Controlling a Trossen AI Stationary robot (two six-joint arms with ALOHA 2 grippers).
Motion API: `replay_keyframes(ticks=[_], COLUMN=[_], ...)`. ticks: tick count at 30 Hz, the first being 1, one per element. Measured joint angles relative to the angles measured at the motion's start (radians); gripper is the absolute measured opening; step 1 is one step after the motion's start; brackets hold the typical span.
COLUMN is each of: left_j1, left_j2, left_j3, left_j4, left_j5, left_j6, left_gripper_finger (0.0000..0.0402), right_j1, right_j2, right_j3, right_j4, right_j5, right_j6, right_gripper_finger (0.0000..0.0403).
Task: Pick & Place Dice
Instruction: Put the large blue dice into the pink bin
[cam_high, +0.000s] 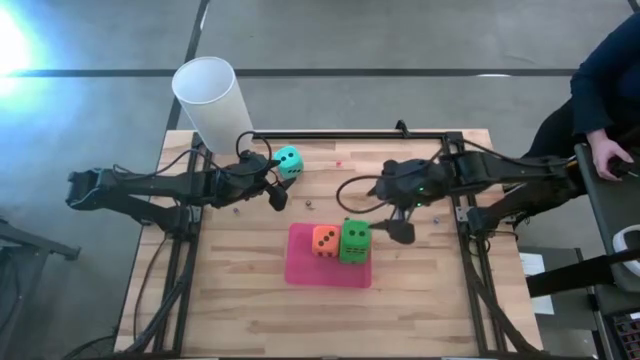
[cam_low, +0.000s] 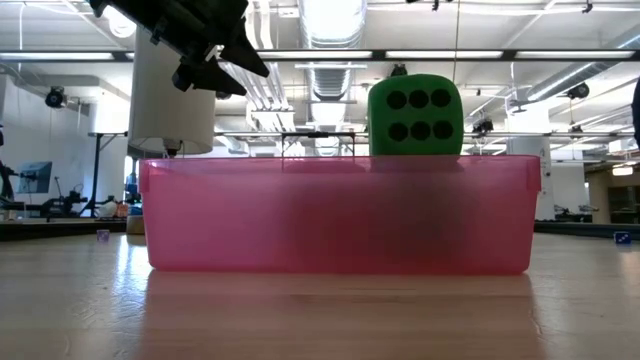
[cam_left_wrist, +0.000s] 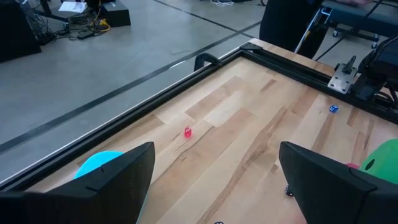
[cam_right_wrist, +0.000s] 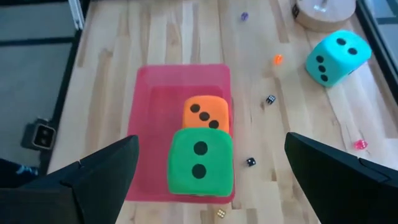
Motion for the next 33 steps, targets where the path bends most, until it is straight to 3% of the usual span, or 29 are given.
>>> replay_keyframes(ticks=[6, 9, 19, 26, 33], left_j1=[0.000, 0.000, 0.000, 0.000, 0.000], left_j2=[0.000, 0.000, 0.000, 0.000, 0.000], left_j3=[0.000, 0.000, 0.000, 0.015, 0.108], left_j4=[0.000, 0.001, 0.001, -0.002, -0.190], left_j5=[0.000, 0.000, 0.010, 0.014, 0.014], left_j6=[0.000, 0.000, 0.005, 0.116, 0.158], left_gripper_finger=[0.0351, 0.0353, 0.0346, 0.0353, 0.0359], right_j1=[0.000, 0.006, 0.009, 0.009, 0.008], right_j2=[-0.062, -0.072, -0.074, -0.100, -0.141], right_j3=[0.000, 0.000, -0.002, -0.002, -0.002], right_j4=[0.024, 0.041, 0.038, 0.037, 0.036], right_j5=[0.004, 0.056, 0.086, 0.104, 0.187], right_j6=[0.072, 0.108, 0.101, 0.060, -0.008], right_gripper_finger=[0.0400, 0.0400, 0.0400, 0.0400, 0.0400])
